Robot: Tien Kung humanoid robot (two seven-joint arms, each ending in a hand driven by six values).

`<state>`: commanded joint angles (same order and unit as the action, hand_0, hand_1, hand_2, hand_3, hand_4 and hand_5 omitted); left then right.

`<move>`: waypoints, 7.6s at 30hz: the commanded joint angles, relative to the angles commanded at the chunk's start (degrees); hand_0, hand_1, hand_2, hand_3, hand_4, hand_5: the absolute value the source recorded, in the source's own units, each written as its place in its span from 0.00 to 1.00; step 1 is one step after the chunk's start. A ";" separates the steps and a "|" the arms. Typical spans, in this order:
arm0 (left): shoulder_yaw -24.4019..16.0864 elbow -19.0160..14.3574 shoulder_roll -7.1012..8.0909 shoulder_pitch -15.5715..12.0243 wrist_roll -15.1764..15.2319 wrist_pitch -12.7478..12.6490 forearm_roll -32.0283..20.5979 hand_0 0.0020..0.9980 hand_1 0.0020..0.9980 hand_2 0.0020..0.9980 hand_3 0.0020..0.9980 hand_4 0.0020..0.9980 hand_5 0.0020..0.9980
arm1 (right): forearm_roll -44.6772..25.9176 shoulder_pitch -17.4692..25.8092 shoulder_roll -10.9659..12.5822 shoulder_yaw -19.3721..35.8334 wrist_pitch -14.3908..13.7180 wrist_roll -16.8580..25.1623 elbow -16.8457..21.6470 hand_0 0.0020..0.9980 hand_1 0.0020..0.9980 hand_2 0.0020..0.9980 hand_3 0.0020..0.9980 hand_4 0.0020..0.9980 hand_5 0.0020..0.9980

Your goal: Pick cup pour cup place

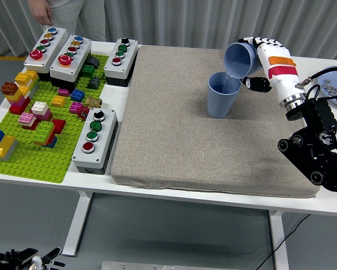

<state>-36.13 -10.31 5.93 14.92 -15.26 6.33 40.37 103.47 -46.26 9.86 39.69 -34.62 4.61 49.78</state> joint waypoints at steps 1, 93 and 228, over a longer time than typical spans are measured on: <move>0.01 0.00 0.00 0.01 0.00 0.00 0.00 0.77 0.77 0.82 0.68 0.51 1.00 | 0.07 -0.02 -0.05 -0.02 -0.06 -0.10 -0.02 0.80 0.66 0.55 0.61 0.75 0.13; -0.83 0.00 0.11 -0.60 -0.18 0.05 0.97 0.77 0.77 0.82 0.68 0.51 1.00 | 9.35 -3.64 2.42 -8.02 -2.18 -6.91 0.32 0.84 0.68 0.57 0.60 0.75 0.05; -3.59 0.00 -0.36 -3.14 -0.19 0.07 3.59 0.77 0.77 0.82 0.68 0.51 1.00 | -43.13 31.28 11.86 31.84 23.90 -16.22 30.07 0.96 0.92 1.00 0.96 0.89 0.15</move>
<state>-39.72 -10.31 5.58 11.78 -15.45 6.41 43.96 60.34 -14.98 21.72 71.53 -10.73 -11.61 79.85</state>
